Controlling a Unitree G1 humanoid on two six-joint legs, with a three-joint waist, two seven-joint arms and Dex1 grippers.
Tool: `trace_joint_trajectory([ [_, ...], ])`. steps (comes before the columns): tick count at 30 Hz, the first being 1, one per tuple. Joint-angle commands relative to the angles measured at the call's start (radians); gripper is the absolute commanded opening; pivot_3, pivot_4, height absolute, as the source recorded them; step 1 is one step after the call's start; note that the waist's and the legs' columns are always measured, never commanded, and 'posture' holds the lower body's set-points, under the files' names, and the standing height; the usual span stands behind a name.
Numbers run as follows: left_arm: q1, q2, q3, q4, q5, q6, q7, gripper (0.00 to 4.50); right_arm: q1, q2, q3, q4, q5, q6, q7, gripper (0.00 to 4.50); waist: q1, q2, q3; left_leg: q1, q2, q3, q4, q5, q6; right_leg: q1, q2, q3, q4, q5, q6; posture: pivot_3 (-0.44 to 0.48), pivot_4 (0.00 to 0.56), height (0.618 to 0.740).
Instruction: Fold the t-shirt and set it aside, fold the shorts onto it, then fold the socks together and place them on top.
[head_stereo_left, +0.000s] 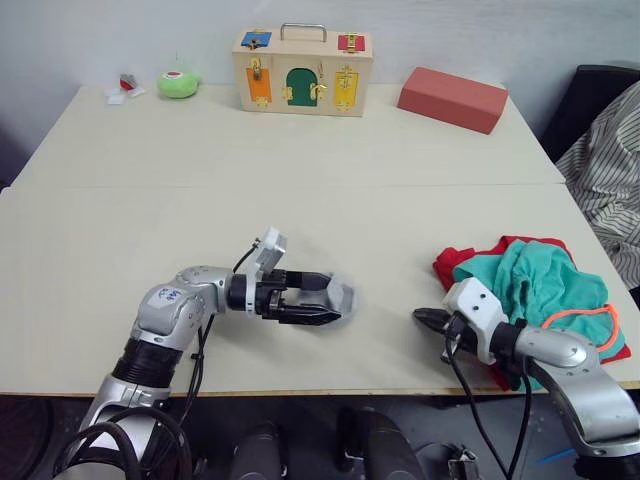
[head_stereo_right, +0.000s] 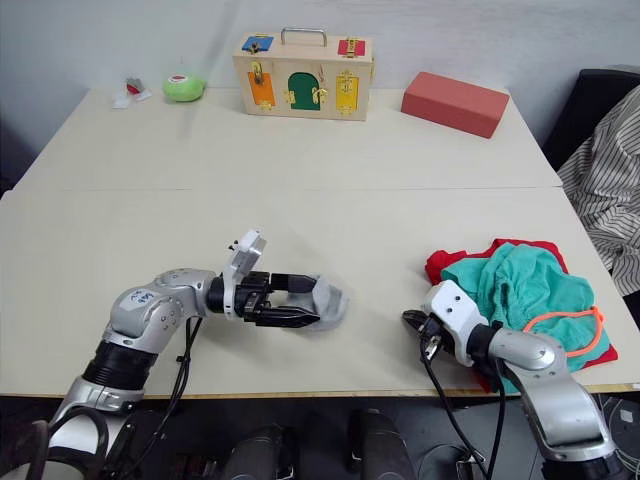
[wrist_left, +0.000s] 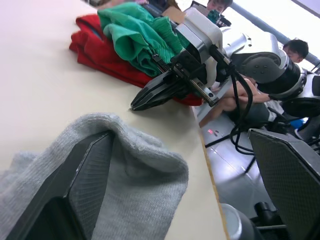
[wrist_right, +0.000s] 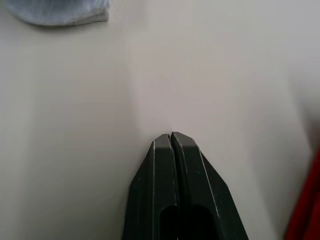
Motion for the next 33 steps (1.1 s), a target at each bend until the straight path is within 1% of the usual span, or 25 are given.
trace_joint_trajectory([
  [1,0.001,0.024,0.124,-0.066,-0.062,-0.05,-0.018,4.46,-0.077,0.055,-0.042,-0.089,0.141,-0.017,0.01,0.0,-0.002,-0.001,0.0,0.0,0.0,0.0,0.0,0.0,0.0,0.0,0.0,0.0,0.0,0.0,0.0,0.0,0.15,0.74],
  [3,0.011,0.062,0.158,-0.091,-0.065,-0.056,-0.028,4.46,-0.14,0.092,-0.011,-0.105,0.19,-0.007,0.01,0.0,-0.01,-0.001,0.001,0.0,0.001,0.0,0.0,0.0,0.0,0.0,0.002,0.0,0.0,0.0,0.0,0.0,0.15,0.74],
  [4,0.014,0.071,0.175,-0.086,-0.063,-0.065,-0.025,4.06,-0.172,0.108,0.012,-0.103,0.193,-0.005,0.002,0.0,-0.01,0.0,0.001,0.0,0.002,-0.001,0.0,0.0,-0.001,0.0,0.002,0.0,0.0,0.0,0.0,0.0,0.15,0.74],
  [5,0.021,0.084,0.183,-0.079,-0.051,-0.078,-0.028,3.85,-0.206,0.129,0.041,-0.096,0.193,-0.003,-0.01,0.0,-0.01,0.0,0.001,0.0,0.002,-0.001,-0.001,0.0,-0.001,0.0,0.002,0.0,0.0,0.0,0.0,0.0,0.15,0.74],
  [8,0.038,0.098,0.176,-0.043,0.023,-0.174,-0.028,3.01,-0.291,0.18,0.125,-0.063,0.171,-0.01,-0.036,0.0,-0.01,0.0,0.001,0.0,0.001,-0.001,-0.001,0.0,-0.001,0.0,0.001,0.0,0.0,0.0,0.0,0.0,0.15,0.74],
  [9,0.045,0.098,0.17,-0.032,0.047,-0.211,-0.027,2.63,-0.313,0.196,0.148,-0.051,0.165,-0.016,-0.041,0.0,-0.01,0.0,0.001,0.0,0.001,-0.001,-0.001,0.0,0.0,0.0,0.001,0.0,0.0,0.0,0.0,0.0,0.15,0.74],
  [10,0.051,0.098,0.163,-0.023,0.068,-0.241,-0.029,2.25,-0.33,0.209,0.167,-0.04,0.159,-0.021,-0.047,0.0,-0.008,0.0,0.001,0.0,0.001,-0.001,-0.001,0.0,0.0,0.0,0.001,-0.001,-0.001,0.0,0.0,0.0,0.15,0.74],
  [12,0.09,0.123,0.112,0.005,0.168,-0.358,-0.057,1.64,-0.376,0.228,0.244,0.005,0.123,-0.06,-0.026,0.0,-0.006,0.0,0.001,-0.001,0.0,-0.001,-0.001,0.0,0.001,0.0,0.0,-0.001,-0.001,0.0,0.0,0.0,0.15,0.74],
  [14,0.11,0.136,0.082,0.025,0.221,-0.429,-0.075,0.97,-0.398,0.231,0.284,0.03,0.101,-0.087,-0.009,0.0,-0.006,0.0,0.001,-0.001,0.0,-0.001,-0.001,-0.001,0.002,0.0,-0.001,-0.001,-0.002,0.0,0.0,0.0,0.15,0.74],
  [16,0.112,0.106,0.079,0.036,0.225,-0.444,-0.047,0.27,-0.41,0.229,0.318,0.054,0.081,-0.113,0.005,0.0,-0.005,0.0,0.001,-0.001,0.0,0.0,-0.001,-0.001,0.003,0.0,-0.001,-0.002,-0.003,0.0,0.0,0.0,0.15,0.74],
  [17,0.112,0.097,0.079,0.04,0.226,-0.449,-0.04,0.02,-0.413,0.228,0.328,0.062,0.075,-0.122,0.009,0.0,-0.001,0.0,0.001,-0.002,0.0,0.0,-0.001,-0.001,0.003,0.0,-0.001,-0.002,-0.003,0.0,0.0,0.0,0.15,0.74],
  [20,0.118,0.081,0.018,0.025,0.287,-0.473,-0.032,0.02,-0.397,0.197,0.387,0.106,0.016,-0.174,0.042,0.0,0.001,0.0,0.001,-0.002,0.0,-0.001,0.0,-0.001,0.003,0.0,-0.001,-0.003,-0.003,0.0,0.0,0.0,0.15,0.74],
  [22,0.108,0.038,0.027,0.018,0.282,-0.436,0.042,0.02,-0.36,0.189,0.387,0.178,-0.018,-0.255,0.042,0.0,0.001,0.0,0.001,-0.002,0.0,0.0,0.0,-0.002,0.004,0.0,-0.001,-0.003,-0.003,0.0,0.001,0.0,0.15,0.74],
  [25,0.112,0.004,0.02,0.021,0.295,-0.415,0.09,0.02,-0.318,0.19,0.363,0.259,-0.042,-0.351,0.032,0.0,0.001,0.0,0.001,-0.003,-0.001,0.0,0.001,-0.002,0.004,0.0,-0.002,-0.003,-0.003,0.001,0.001,0.0,0.15,0.74],
  [27,0.117,-0.001,0.001,0.021,0.293,-0.36,0.096,0.02,-0.295,0.21,0.341,0.326,-0.04,-0.409,0.017,0.0,-0.003,0.0,0.001,-0.002,0.0,0.0,0.001,-0.002,0.004,0.0,-0.002,-0.003,-0.003,0.001,0.001,0.0,0.15,0.74],
  [30,0.121,-0.005,-0.022,0.057,0.328,-0.37,0.113,0.02,-0.27,0.229,0.331,0.413,-0.046,-0.5,0.022,0.0,-0.009,0.0,0.001,-0.001,0.0,0.001,0.0,-0.001,0.003,0.0,-0.001,-0.003,-0.001,0.001,0.001,0.0,0.15,0.74],
  [33,0.131,0.007,-0.044,0.083,0.364,-0.397,0.109,0.02,-0.265,0.254,0.32,0.448,-0.035,-0.525,0.014,0.0,-0.01,-0.001,0.001,0.001,0.001,0.001,0.0,-0.001,0.003,0.001,-0.001,-0.003,-0.001,0.001,0.001,0.0,0.15,0.74],
])
